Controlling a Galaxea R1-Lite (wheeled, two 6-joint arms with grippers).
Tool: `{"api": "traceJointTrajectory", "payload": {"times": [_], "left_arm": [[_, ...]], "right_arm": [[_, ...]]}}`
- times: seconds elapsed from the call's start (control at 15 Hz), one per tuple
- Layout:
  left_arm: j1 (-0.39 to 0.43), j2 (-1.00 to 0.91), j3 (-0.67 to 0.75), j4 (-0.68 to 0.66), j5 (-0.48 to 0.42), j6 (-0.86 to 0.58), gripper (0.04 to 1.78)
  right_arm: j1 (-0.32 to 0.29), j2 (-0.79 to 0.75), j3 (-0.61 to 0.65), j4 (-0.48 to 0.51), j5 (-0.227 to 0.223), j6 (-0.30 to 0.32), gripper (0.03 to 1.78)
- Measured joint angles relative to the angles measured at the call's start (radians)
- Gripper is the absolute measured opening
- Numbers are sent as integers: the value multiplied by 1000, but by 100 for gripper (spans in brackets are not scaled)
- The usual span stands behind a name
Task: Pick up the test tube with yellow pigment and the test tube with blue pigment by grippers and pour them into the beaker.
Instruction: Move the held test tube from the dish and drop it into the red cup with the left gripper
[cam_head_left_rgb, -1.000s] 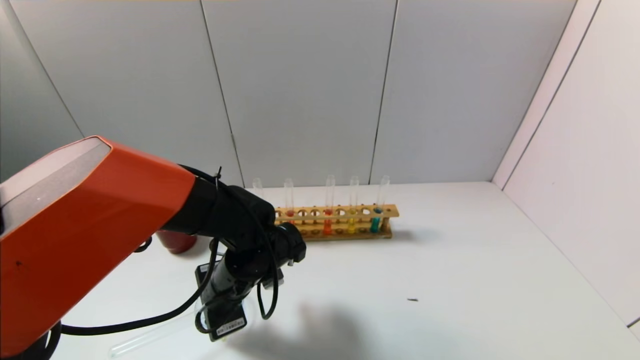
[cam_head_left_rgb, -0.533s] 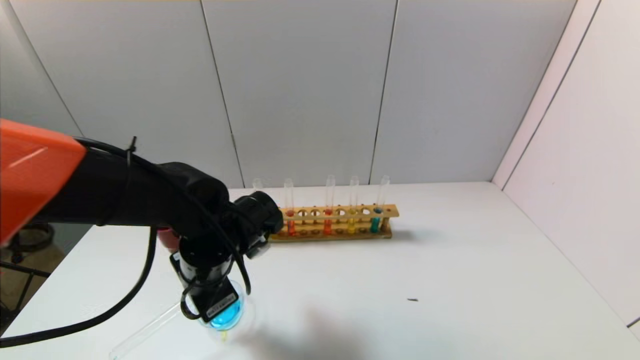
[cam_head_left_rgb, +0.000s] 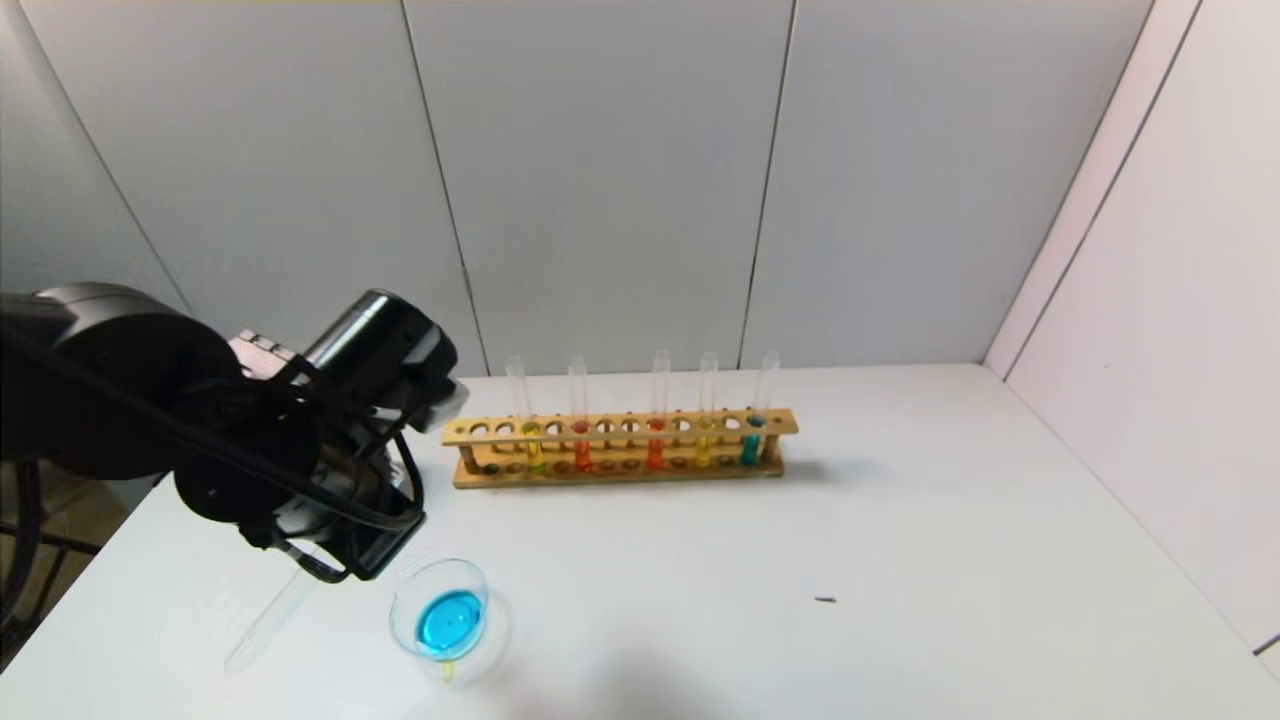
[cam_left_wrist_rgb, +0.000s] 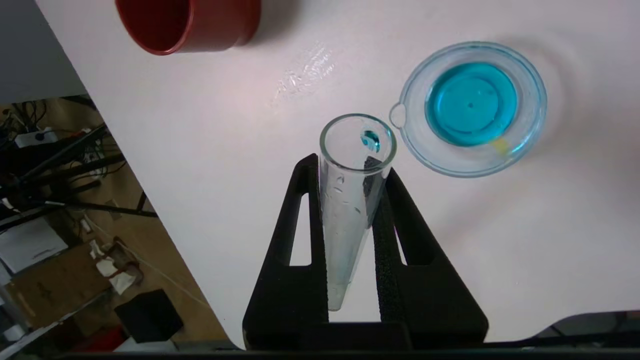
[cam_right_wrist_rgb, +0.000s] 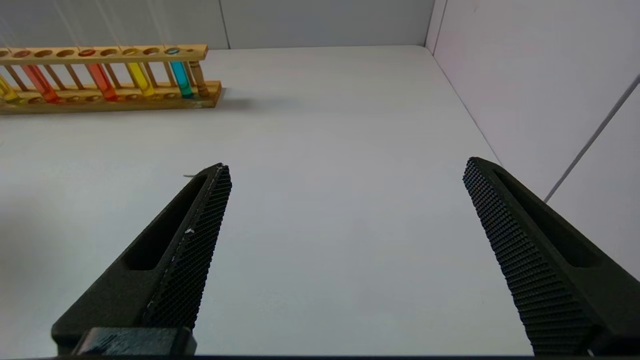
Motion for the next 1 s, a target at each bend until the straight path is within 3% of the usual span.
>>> {"api": "traceJointTrajectory", "payload": {"times": [0.53,1.0], "left_arm": [[193,-108,34,-298,-11,-6,31],[317,-5,6,-603,-64,1,31]], "right_arm": [[0,0,0,0,0,0,170],[0,0,0,0,0,0,170]]}}
